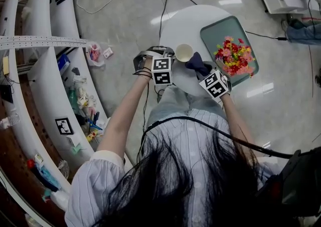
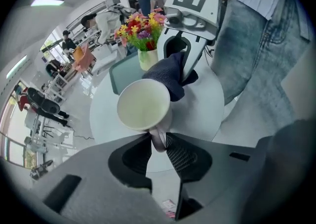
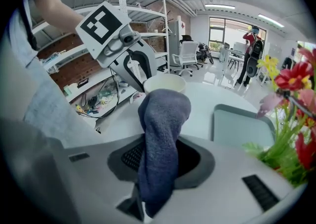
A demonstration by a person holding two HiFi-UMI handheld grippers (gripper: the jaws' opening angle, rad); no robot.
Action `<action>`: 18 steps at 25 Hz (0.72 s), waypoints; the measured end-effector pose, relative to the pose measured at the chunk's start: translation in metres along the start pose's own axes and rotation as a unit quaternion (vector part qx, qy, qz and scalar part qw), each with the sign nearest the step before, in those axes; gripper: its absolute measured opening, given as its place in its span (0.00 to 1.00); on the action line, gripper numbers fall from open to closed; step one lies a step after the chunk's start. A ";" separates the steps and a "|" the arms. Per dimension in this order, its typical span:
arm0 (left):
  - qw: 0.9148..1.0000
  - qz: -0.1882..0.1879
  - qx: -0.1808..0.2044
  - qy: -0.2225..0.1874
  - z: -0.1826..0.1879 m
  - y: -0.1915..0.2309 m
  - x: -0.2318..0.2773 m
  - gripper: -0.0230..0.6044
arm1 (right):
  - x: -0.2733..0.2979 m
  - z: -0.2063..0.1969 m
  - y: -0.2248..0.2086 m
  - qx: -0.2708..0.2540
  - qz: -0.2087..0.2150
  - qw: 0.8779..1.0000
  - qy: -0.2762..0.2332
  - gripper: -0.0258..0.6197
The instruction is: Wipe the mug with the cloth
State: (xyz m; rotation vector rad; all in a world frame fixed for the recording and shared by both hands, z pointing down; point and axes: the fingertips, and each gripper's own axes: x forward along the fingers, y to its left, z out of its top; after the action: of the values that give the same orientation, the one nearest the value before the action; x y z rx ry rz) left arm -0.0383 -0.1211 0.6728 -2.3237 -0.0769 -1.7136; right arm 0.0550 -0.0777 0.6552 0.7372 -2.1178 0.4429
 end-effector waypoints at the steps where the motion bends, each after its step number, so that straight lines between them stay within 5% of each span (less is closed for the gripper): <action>1: 1.000 -0.003 0.017 0.002 0.000 0.001 0.000 0.20 | 0.000 -0.001 0.000 -0.002 0.000 1.000 0.002 0.23; 18: 0.978 -0.040 0.205 0.010 0.003 0.009 0.005 0.20 | 0.000 -0.012 -0.002 0.000 -0.010 1.000 0.022 0.23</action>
State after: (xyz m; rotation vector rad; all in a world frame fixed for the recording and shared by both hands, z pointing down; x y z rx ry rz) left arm -0.0324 -0.1302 0.6756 -2.0207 -0.4791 -1.5764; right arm 0.0632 -0.0724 0.6623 0.7410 -2.0687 0.4439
